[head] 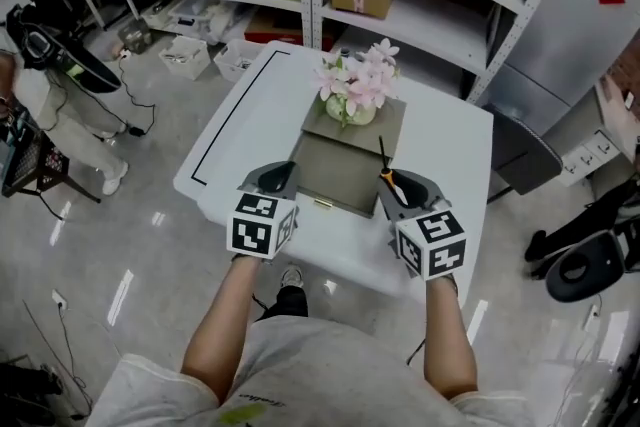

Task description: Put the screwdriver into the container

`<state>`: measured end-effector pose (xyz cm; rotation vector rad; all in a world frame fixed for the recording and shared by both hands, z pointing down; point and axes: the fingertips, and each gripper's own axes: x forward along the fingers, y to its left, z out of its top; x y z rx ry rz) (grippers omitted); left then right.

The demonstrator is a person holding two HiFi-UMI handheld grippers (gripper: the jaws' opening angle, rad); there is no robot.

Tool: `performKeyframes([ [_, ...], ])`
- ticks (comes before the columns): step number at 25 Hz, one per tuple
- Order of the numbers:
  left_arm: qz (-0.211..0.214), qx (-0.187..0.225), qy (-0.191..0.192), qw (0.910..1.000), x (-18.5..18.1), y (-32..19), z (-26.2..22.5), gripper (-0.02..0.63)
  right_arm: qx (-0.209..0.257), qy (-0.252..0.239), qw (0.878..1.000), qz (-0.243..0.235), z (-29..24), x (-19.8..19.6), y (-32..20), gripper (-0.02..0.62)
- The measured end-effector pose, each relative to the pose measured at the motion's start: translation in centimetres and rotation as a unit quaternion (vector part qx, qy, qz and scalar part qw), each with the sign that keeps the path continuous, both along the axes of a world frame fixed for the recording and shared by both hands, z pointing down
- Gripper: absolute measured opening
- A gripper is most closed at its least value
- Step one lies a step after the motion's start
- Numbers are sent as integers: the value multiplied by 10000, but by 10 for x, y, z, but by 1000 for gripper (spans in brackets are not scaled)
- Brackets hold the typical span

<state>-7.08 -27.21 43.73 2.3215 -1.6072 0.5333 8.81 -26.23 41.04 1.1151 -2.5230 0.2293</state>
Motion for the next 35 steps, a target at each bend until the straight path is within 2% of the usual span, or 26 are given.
performKeyframes([
  [10, 435, -228, 62, 9988, -29, -66, 18, 3, -373, 631, 9972, 167, 23, -28, -47, 75],
  [18, 819, -440, 127, 9956, -38, -93, 39, 3, -863, 1258, 9883, 16, 57, -55, -67, 75],
  [26, 1109, -651, 189, 9915, -44, -107, 61, 3, -1279, 1991, 9713, -232, 94, -73, -77, 75],
  [35, 1368, -809, 182, 9871, -43, -117, 78, 3, -1757, 2814, 9412, -640, 137, -81, -74, 75],
])
